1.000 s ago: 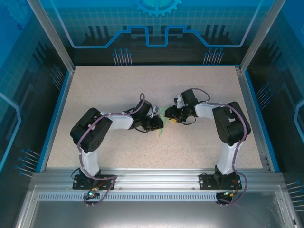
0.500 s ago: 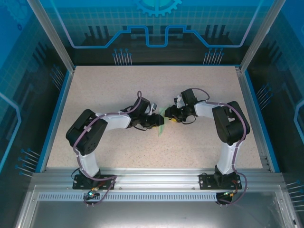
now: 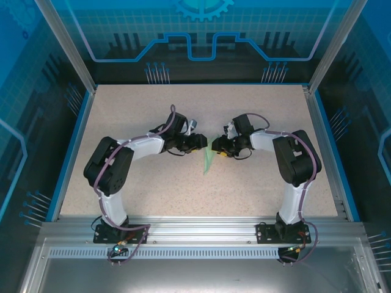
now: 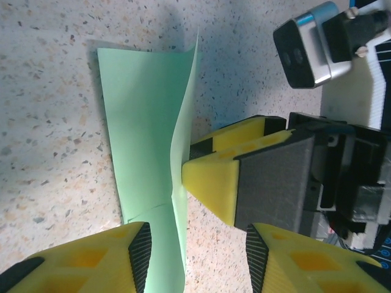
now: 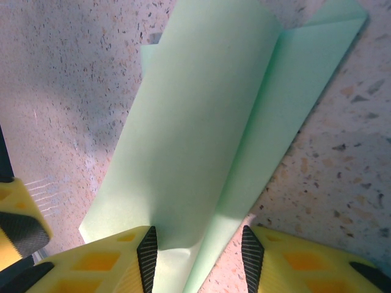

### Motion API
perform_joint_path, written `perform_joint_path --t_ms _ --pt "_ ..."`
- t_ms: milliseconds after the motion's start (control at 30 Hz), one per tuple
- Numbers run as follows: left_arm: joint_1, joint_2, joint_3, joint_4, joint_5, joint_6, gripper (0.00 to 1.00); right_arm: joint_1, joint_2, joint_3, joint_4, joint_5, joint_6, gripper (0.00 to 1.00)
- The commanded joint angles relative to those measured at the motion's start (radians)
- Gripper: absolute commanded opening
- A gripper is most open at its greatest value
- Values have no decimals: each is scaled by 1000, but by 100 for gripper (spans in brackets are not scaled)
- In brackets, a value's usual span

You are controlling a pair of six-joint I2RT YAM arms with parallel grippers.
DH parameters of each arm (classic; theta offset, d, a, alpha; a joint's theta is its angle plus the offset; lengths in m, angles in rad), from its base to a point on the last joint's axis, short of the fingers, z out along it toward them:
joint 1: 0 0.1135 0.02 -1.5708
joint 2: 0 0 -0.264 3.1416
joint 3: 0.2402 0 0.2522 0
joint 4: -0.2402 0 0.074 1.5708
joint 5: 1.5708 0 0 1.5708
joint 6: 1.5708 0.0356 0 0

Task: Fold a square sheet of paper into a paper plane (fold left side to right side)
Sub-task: Fold the wing for the fifth time at the center of the table.

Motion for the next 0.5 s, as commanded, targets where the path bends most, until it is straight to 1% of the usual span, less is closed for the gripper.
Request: perform_joint_path --t_ms 0,300,400,467 --pt "1 45 53 -52 43 45 48 28 47 -4 -20 28 -6 44" --pt "2 115 103 -58 71 51 39 30 44 -5 -26 30 -9 44" --pt "1 130 118 -64 71 55 34 30 45 -4 -26 30 -9 44" --pt "1 139 128 -67 71 59 28 29 47 -4 -29 31 -12 44"
